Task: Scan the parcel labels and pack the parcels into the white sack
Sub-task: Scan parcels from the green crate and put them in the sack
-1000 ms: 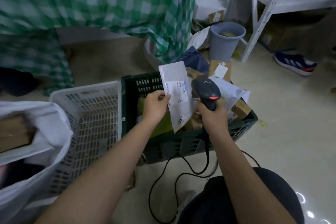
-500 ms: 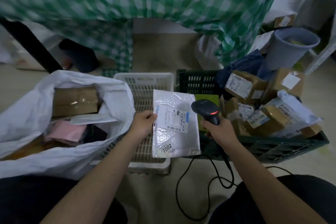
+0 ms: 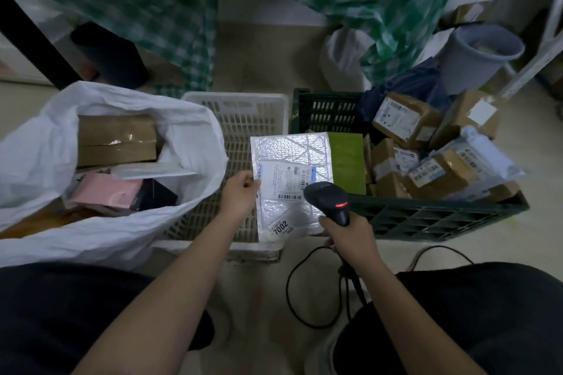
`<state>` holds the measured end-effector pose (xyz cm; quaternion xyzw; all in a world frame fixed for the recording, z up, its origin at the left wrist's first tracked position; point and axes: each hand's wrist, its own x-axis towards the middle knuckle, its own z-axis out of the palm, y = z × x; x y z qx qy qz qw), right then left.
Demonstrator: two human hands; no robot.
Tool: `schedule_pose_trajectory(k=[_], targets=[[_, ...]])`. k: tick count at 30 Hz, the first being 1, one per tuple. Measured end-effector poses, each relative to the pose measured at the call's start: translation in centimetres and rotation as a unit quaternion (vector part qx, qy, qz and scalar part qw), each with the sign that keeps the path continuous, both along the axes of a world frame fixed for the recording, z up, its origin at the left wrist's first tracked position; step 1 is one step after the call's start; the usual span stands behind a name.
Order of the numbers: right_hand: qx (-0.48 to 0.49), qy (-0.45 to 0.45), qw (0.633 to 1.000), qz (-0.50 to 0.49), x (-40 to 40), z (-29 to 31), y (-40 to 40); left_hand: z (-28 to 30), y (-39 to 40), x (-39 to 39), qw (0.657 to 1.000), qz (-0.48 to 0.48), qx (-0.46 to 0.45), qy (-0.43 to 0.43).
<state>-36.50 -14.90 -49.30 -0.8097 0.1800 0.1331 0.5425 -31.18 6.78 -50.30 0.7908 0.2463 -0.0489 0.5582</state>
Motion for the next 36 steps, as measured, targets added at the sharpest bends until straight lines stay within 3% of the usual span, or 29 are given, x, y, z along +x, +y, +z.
schedule_pose_trajectory(k=[25,30,36], targets=[[0.036,0.027,0.999,-0.009,-4.9,0.0,2.2,1.2,-0.5,-1.9,0.997,0.031,-0.059,-0.030],[0.096,-0.012,0.995,-0.031,-4.0,1.9,3.1,3.6,0.5,-2.5,0.994,0.043,-0.067,-0.080],[0.145,-0.096,0.984,-0.036,-0.4,6.3,7.7,10.2,6.5,-3.2,0.973,0.122,-0.050,-0.190]])
